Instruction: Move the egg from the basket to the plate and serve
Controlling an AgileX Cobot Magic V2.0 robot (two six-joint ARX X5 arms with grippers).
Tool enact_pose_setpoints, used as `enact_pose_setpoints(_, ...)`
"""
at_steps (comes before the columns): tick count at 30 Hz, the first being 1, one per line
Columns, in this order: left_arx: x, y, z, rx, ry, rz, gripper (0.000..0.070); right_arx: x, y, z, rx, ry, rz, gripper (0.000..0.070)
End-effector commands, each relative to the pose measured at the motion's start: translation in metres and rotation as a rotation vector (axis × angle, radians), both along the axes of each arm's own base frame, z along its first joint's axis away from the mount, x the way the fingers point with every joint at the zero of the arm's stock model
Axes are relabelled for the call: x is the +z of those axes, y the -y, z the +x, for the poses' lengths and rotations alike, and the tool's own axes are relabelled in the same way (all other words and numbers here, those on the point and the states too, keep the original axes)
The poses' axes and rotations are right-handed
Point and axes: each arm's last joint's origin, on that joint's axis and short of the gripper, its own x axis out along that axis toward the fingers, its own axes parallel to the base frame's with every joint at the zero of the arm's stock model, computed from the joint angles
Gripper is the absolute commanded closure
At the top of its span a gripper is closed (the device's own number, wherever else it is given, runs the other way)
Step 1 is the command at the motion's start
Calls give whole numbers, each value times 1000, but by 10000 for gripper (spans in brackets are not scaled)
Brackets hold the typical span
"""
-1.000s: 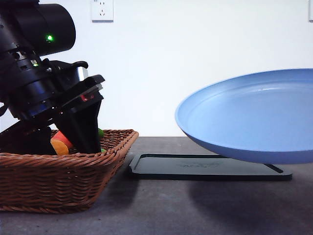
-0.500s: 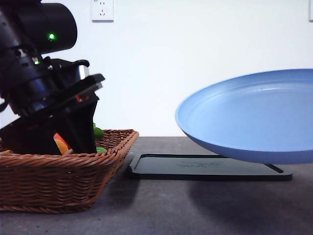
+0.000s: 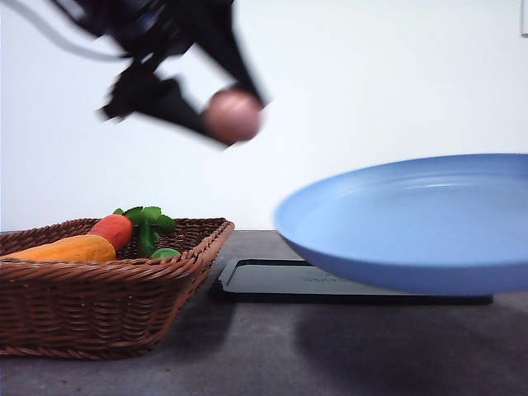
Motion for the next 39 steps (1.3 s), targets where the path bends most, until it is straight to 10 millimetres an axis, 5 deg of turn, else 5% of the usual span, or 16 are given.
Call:
enact_pose_setpoints(1,3,17,-7,-84,51,-28,532,0,-3,6,31,4,40,700)
enact_pose_setpoints(11,-9,75,-56,-173,442,248,526,-9,-7,22,84,-19,125,700)
enact_pose_setpoints(19,-33,94,-56,-212,429,296,523,-8,-7,21,88,-20,131,700)
enact_pose_setpoints(28,-38,96,-55,-204,415,301,333,-9,-7,22,84,-25,133,700)
enact_pose_setpoints(34,-24,89,-59,-186,426,274,324,-15,-8,27,66,-80,139,700)
enact_pose_setpoints(39,10,70,-64,-136,487,185,324,-24,-9,40,61,-83,146,700)
